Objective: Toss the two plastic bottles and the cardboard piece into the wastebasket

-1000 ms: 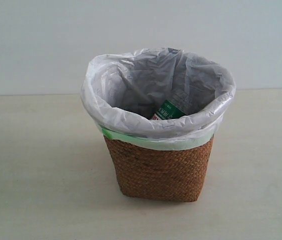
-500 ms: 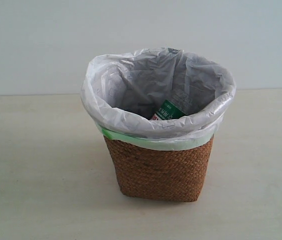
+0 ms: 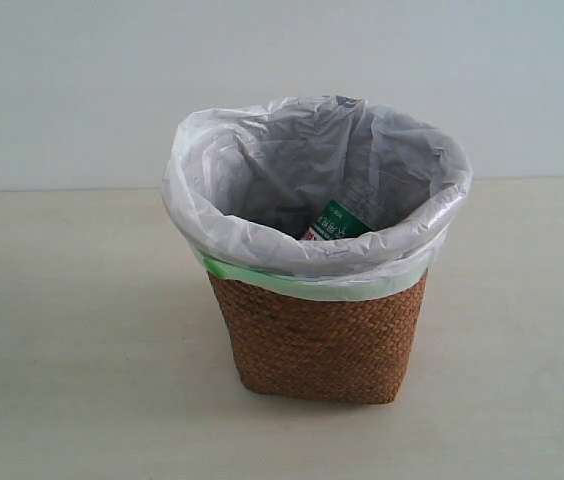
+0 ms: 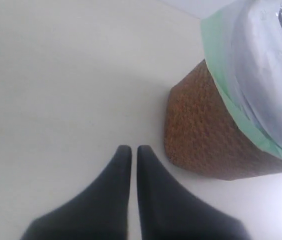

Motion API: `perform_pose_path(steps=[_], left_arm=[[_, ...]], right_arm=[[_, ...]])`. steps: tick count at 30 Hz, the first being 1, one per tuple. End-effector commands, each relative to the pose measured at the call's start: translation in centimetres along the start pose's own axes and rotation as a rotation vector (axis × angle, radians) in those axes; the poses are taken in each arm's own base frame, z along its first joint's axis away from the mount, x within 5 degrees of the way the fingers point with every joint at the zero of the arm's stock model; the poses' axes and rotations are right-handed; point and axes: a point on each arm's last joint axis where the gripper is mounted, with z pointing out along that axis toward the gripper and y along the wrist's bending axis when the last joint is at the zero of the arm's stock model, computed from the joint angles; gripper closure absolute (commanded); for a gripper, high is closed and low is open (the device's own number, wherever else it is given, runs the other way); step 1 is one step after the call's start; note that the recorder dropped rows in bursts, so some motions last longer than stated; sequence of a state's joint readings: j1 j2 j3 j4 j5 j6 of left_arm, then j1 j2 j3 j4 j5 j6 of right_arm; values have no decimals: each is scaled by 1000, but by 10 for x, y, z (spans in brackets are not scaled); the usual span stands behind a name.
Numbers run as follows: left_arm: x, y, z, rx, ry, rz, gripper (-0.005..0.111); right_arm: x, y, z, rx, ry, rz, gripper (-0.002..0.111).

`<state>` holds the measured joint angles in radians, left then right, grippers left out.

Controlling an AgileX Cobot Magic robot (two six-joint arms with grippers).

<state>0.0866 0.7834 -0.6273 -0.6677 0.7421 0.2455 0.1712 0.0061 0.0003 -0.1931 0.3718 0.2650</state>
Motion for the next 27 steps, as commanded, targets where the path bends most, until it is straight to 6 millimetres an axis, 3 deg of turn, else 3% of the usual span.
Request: perform_pose_path(steps=[1, 5, 15, 21, 27], left_arm=[[26, -1, -12, 44, -43, -11, 103], [37, -4, -22, 63, -73, 14, 103], [40, -8, -34, 86, -133, 35, 103], [39, -8, -33, 66, -162, 197, 103], [48, 6, -44, -4, -508, 225, 103]], right_arm=[[-1, 0, 0, 1, -10, -4, 108], [-1, 0, 0, 1, -10, -4, 108], [-1, 0, 0, 1, -10, -4, 108], [-1, 0, 0, 1, -10, -2, 108], [-1, 0, 0, 1, -10, -2, 108]])
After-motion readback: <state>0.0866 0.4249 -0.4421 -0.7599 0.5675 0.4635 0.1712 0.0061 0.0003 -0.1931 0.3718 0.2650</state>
